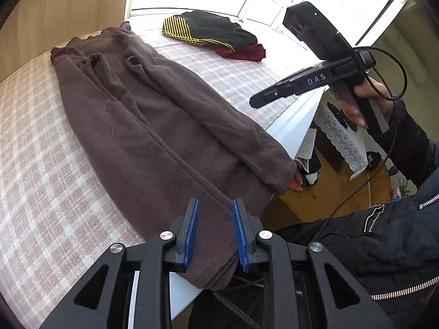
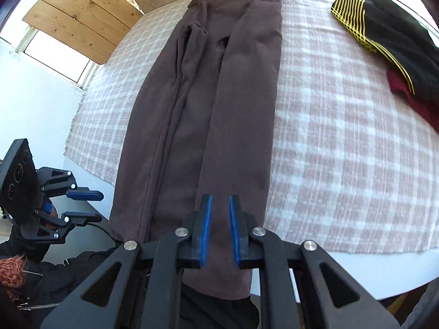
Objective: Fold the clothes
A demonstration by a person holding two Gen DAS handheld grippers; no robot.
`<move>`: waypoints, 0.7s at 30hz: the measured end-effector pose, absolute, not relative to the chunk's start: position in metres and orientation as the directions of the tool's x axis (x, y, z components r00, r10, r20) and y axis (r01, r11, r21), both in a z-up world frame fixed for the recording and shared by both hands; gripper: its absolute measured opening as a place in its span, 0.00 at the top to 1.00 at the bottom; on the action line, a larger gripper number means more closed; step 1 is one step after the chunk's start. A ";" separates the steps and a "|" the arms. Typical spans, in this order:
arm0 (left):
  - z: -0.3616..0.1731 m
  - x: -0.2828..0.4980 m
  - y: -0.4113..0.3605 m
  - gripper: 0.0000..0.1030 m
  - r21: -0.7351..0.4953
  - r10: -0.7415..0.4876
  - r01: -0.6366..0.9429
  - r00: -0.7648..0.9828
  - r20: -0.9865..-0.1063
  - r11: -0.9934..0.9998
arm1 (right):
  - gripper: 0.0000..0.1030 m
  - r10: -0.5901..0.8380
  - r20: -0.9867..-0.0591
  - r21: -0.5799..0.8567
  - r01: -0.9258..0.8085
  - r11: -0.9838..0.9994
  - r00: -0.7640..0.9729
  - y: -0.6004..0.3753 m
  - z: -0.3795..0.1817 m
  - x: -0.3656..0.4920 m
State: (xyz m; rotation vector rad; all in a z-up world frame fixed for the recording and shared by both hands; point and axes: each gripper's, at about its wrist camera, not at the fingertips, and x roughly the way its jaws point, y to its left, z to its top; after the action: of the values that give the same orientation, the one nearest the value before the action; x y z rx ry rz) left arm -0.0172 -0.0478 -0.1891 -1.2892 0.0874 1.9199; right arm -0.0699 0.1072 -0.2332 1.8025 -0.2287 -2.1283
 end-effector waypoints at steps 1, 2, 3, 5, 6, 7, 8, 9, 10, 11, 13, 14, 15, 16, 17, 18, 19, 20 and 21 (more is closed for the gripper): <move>-0.191 -0.019 -0.041 0.78 -0.359 0.578 -0.655 -0.147 -0.803 -0.665 | 0.87 -0.356 -0.925 0.338 0.145 -0.930 -0.130 0.106 -0.238 -0.059; -0.194 -0.020 -0.037 0.78 -0.368 0.584 -0.657 -0.135 -0.801 -0.658 | 0.87 -0.354 -0.927 0.338 0.136 -0.931 -0.125 0.103 -0.243 -0.049; -0.197 -0.021 -0.034 0.78 -0.380 0.589 -0.658 -0.120 -0.799 -0.650 | 0.87 -0.353 -0.928 0.338 0.130 -0.932 -0.121 0.099 -0.246 -0.040; -0.199 -0.023 -0.027 0.78 -0.380 0.591 -0.674 -0.104 -0.800 -0.633 | 0.87 -0.328 -0.937 0.313 0.128 -0.941 -0.117 0.088 -0.250 -0.028; -0.198 -0.024 -0.025 0.78 -0.374 0.589 -0.683 -0.104 -0.801 -0.628 | 0.86 -0.293 -0.948 0.274 0.148 -0.950 -0.126 0.080 -0.251 -0.024; -0.197 -0.025 -0.024 0.78 -0.370 0.591 -0.687 -0.107 -0.800 -0.625 | 0.86 -0.252 -0.957 0.227 0.173 -0.958 -0.142 0.073 -0.252 -0.019; -0.195 -0.026 -0.025 0.78 -0.369 0.593 -0.686 -0.114 -0.797 -0.627 | 0.83 -0.229 -0.961 0.200 0.183 -0.962 -0.153 0.065 -0.253 -0.020; -0.193 -0.027 -0.026 0.78 -0.369 0.596 -0.683 -0.122 -0.793 -0.630 | 0.81 -0.216 -0.963 0.185 0.186 -0.965 -0.162 0.058 -0.255 -0.022; -0.191 -0.029 -0.028 0.78 -0.371 0.600 -0.679 -0.130 -0.789 -0.634 | 0.81 -0.209 -0.963 0.177 0.187 -0.966 -0.168 0.053 -0.257 -0.023; -0.190 -0.029 -0.031 0.78 -0.371 0.603 -0.677 -0.135 -0.786 -0.635 | 0.79 -0.200 -0.964 0.165 0.193 -0.967 -0.174 0.048 -0.258 -0.024; -0.189 -0.028 -0.035 0.78 -0.369 0.606 -0.676 -0.144 -0.782 -0.638 | 0.69 -0.131 -0.976 0.095 0.198 -0.975 -0.175 0.039 -0.265 -0.026; -0.189 -0.027 -0.037 0.78 -0.367 0.605 -0.675 -0.148 -0.782 -0.640 | 0.68 -0.101 -0.980 0.065 0.202 -0.977 -0.173 0.037 -0.269 -0.027; -0.189 -0.026 -0.040 0.78 -0.368 0.607 -0.675 -0.149 -0.781 -0.640 | 0.68 -0.077 -0.983 0.041 0.205 -0.978 -0.169 0.036 -0.273 -0.027; -0.190 -0.025 -0.043 0.78 -0.370 0.609 -0.674 -0.150 -0.779 -0.639 | 0.68 -0.052 -0.985 0.017 0.209 -0.978 -0.165 0.034 -0.277 -0.027; -0.191 -0.024 -0.045 0.78 -0.372 0.610 -0.673 -0.150 -0.778 -0.639 | 0.68 -0.052 -0.986 0.019 0.204 -0.979 -0.161 0.036 -0.278 -0.027; -0.192 -0.022 -0.048 0.78 -0.373 0.612 -0.673 -0.149 -0.777 -0.639 | 0.68 -0.065 -0.986 0.034 0.193 -0.981 -0.156 0.039 -0.278 -0.028; -0.193 -0.021 -0.050 0.78 -0.376 0.613 -0.672 -0.149 -0.776 -0.638 | 0.68 -0.079 -0.985 0.050 0.182 -0.982 -0.152 0.042 -0.278 -0.029; -0.194 -0.021 -0.050 0.78 -0.378 0.616 -0.672 -0.148 -0.774 -0.637 | 0.68 -0.112 -0.984 0.088 0.162 -0.983 -0.142 0.048 -0.278 -0.031; -0.195 -0.020 -0.051 0.78 -0.381 0.618 -0.671 -0.147 -0.772 -0.636 | 0.69 -0.156 -0.979 0.138 0.135 -0.981 -0.129 0.056 -0.278 -0.033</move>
State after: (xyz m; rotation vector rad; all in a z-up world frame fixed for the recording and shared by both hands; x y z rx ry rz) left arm -0.0200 -0.0508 -0.1949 -1.2371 0.0670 1.8918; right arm -0.0331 0.0561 -0.2778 1.9329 -0.0232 -2.2253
